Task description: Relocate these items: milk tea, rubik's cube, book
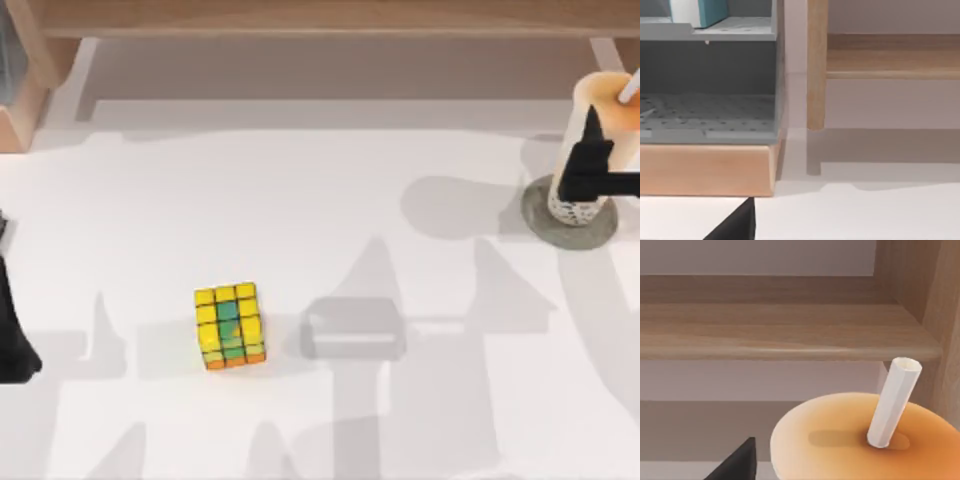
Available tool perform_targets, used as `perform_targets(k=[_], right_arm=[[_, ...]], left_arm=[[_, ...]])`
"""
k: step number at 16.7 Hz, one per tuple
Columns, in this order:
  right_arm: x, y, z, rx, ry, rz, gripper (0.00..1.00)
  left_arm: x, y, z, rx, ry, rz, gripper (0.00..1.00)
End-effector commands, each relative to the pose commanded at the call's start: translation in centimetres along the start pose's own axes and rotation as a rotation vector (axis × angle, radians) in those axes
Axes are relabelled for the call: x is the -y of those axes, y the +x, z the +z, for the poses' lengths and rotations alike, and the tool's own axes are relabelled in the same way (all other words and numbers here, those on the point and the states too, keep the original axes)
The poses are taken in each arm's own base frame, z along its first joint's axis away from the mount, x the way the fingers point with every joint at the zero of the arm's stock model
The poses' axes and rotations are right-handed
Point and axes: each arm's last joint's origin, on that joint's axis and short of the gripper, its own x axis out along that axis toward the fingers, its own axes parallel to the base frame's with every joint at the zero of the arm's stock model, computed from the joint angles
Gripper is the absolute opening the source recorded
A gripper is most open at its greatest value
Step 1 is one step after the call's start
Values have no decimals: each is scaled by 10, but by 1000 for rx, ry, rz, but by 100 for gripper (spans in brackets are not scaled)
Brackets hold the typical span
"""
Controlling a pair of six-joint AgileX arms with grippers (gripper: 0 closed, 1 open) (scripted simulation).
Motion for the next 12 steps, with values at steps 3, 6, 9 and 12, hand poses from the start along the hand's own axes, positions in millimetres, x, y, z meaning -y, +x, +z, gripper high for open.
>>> perform_targets(k=[3, 6, 9, 12], right_arm=[[1, 1, 1, 4, 1, -4, 100], [5, -4, 7, 1, 1, -3, 100], [14, -19, 21, -1, 0, -4, 100], [27, -46, 39, 13, 1, -6, 100]], left_arm=[[0, 0, 0, 0, 0, 0, 100], [0, 0, 0, 0, 0, 0, 100], [0, 0, 0, 0, 0, 0, 100], [0, 0, 0, 0, 0, 0, 100]])
